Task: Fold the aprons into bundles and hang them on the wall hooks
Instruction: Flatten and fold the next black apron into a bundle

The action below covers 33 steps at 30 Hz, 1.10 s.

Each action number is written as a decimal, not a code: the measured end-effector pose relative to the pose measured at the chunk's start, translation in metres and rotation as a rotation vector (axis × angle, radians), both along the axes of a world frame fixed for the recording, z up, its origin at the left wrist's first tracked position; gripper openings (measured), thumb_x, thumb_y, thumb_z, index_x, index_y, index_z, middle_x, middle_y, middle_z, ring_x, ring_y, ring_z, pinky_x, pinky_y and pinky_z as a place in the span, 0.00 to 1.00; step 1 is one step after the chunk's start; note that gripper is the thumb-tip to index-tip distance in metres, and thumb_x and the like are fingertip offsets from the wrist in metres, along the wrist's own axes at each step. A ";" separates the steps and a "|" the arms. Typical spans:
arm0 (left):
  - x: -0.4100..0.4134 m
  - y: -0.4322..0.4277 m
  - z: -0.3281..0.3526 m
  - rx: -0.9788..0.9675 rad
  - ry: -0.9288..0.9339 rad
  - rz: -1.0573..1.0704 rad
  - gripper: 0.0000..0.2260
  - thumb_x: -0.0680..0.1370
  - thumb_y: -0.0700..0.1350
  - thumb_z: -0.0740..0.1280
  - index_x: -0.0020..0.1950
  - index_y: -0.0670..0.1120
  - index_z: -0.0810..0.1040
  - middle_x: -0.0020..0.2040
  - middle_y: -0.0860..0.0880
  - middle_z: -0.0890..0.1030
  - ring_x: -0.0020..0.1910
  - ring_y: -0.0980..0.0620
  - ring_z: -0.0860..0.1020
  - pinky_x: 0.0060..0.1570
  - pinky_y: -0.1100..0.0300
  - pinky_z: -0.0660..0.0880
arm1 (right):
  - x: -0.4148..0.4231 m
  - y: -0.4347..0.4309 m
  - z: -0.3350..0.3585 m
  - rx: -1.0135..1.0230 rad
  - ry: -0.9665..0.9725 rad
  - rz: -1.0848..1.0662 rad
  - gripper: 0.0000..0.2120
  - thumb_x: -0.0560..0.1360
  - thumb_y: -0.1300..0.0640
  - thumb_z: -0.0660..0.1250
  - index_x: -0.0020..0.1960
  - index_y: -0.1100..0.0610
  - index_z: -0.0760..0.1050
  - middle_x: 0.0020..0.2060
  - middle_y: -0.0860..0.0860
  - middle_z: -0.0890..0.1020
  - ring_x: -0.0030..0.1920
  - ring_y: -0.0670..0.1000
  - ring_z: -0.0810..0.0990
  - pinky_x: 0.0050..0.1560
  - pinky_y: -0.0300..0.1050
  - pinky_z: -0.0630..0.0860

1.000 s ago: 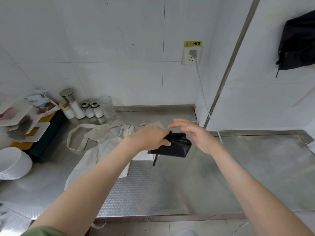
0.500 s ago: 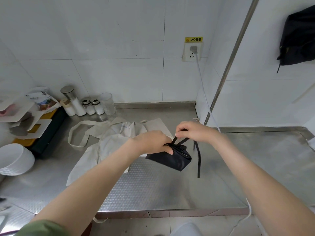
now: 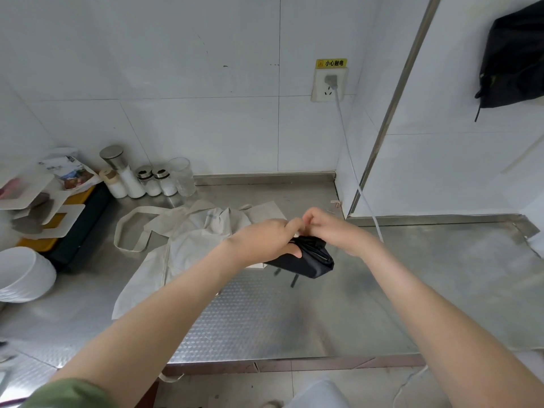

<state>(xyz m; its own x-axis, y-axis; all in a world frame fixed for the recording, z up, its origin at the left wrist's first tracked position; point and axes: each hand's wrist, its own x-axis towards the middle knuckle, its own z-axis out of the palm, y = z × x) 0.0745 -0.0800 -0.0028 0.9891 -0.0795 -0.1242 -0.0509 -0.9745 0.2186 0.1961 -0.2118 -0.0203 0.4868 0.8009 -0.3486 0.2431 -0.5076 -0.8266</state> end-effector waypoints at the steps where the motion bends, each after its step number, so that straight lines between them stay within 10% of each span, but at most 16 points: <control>1: 0.000 0.001 0.000 -0.035 -0.014 0.008 0.21 0.80 0.50 0.63 0.68 0.40 0.65 0.52 0.38 0.77 0.50 0.40 0.76 0.45 0.55 0.68 | 0.000 -0.002 0.000 -0.013 0.015 0.026 0.08 0.80 0.49 0.63 0.52 0.53 0.74 0.44 0.47 0.79 0.48 0.48 0.76 0.51 0.42 0.69; 12: 0.007 0.004 -0.009 0.092 0.096 0.100 0.18 0.82 0.54 0.59 0.62 0.41 0.73 0.47 0.43 0.75 0.47 0.44 0.75 0.43 0.56 0.67 | -0.006 0.011 0.022 -0.194 -0.401 0.168 0.08 0.78 0.61 0.59 0.47 0.57 0.76 0.42 0.48 0.70 0.43 0.48 0.71 0.37 0.36 0.61; 16: 0.017 -0.003 -0.016 0.115 0.127 0.139 0.18 0.82 0.54 0.58 0.62 0.41 0.73 0.53 0.40 0.78 0.54 0.42 0.76 0.45 0.55 0.68 | -0.013 0.021 0.024 -0.395 -0.675 0.245 0.12 0.76 0.67 0.56 0.52 0.65 0.78 0.49 0.55 0.74 0.49 0.57 0.76 0.45 0.47 0.74; 21: 0.031 -0.012 -0.023 0.062 0.213 0.235 0.15 0.83 0.49 0.56 0.64 0.43 0.74 0.56 0.42 0.79 0.54 0.43 0.77 0.46 0.57 0.68 | -0.028 0.033 0.030 -0.476 -0.739 0.187 0.14 0.74 0.69 0.59 0.31 0.61 0.63 0.31 0.54 0.67 0.29 0.51 0.66 0.26 0.42 0.60; 25: 0.034 -0.003 -0.022 -0.059 0.165 0.421 0.16 0.84 0.47 0.54 0.56 0.38 0.77 0.47 0.42 0.76 0.45 0.45 0.74 0.42 0.59 0.65 | -0.027 0.031 0.023 -0.326 -0.652 0.129 0.12 0.77 0.67 0.58 0.35 0.63 0.71 0.35 0.57 0.73 0.36 0.57 0.73 0.32 0.45 0.68; 29: 0.030 0.018 -0.027 -0.605 0.031 0.816 0.14 0.82 0.45 0.61 0.37 0.42 0.73 0.37 0.46 0.75 0.34 0.50 0.72 0.33 0.61 0.67 | -0.026 0.019 0.013 -0.138 -0.726 0.121 0.14 0.80 0.64 0.55 0.62 0.59 0.74 0.55 0.54 0.74 0.50 0.56 0.75 0.44 0.47 0.70; 33: 0.027 0.039 -0.023 -1.432 -0.040 1.257 0.08 0.80 0.41 0.64 0.41 0.44 0.72 0.38 0.46 0.76 0.33 0.52 0.72 0.27 0.62 0.66 | -0.018 0.000 -0.010 -0.108 -1.199 0.165 0.42 0.66 0.75 0.63 0.76 0.50 0.61 0.46 0.51 0.72 0.38 0.50 0.65 0.30 0.45 0.62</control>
<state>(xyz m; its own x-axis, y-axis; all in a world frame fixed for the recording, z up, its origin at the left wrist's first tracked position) 0.1014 -0.0408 -0.0258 0.5490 0.5768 -0.6048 0.4170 0.4381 0.7964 0.1776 -0.2119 -0.0304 0.4410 0.8785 0.1835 0.8927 -0.4506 0.0116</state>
